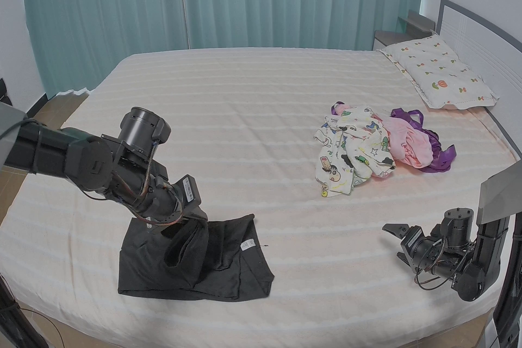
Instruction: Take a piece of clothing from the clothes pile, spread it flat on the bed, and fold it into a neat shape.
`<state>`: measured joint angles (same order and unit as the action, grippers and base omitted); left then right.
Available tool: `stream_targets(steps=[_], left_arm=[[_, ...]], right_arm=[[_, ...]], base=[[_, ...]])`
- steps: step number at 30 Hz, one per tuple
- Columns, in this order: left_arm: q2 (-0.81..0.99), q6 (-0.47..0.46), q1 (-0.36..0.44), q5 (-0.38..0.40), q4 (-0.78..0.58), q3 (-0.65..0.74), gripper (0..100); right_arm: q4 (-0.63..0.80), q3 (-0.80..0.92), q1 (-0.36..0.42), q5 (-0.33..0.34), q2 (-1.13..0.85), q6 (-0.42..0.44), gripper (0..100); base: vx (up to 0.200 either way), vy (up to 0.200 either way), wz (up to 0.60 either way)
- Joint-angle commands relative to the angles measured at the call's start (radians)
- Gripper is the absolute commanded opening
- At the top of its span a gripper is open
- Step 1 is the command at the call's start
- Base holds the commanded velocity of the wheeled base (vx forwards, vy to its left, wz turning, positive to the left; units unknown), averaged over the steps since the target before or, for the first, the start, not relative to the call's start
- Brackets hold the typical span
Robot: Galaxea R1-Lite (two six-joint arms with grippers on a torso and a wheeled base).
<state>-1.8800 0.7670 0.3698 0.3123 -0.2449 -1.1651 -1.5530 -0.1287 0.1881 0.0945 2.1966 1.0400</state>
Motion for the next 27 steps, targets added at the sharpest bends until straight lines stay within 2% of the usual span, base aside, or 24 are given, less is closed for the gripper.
stream_targets(steps=[1,7,9,10,21,27], left_arm=[[-0.085,0.023,0.031,-0.021,0.035,-0.016,0],[-0.126,0.032,0.072,-0.025,0.041,-0.048,0],[-0.151,0.061,0.083,-0.029,0.041,-0.07,0],[-0.157,0.069,0.087,-0.029,0.041,-0.073,100],[-0.13,0.166,0.098,-0.022,0.041,-0.108,100],[-0.004,0.19,0.052,0.028,0.047,-0.005,100]], right_arm=[[-0.01,0.0,0.001,0.001,0.005,0.0,100],[-0.01,0.0,0.001,0.001,0.008,0.0,100],[-0.01,0.0,0.005,0.001,0.006,0.0,100],[-0.01,0.0,0.007,-0.001,0.006,-0.001,100],[-0.01,0.001,0.013,-0.001,0.008,-0.001,100],[-0.01,0.004,0.024,-0.001,0.009,-0.001,100]], base=[[0.0,0.0,0.0],[0.0,0.0,0.0],[0.0,0.0,0.0],[0.0,0.0,0.0],[0.0,0.0,0.0],[0.0,0.0,0.0]])
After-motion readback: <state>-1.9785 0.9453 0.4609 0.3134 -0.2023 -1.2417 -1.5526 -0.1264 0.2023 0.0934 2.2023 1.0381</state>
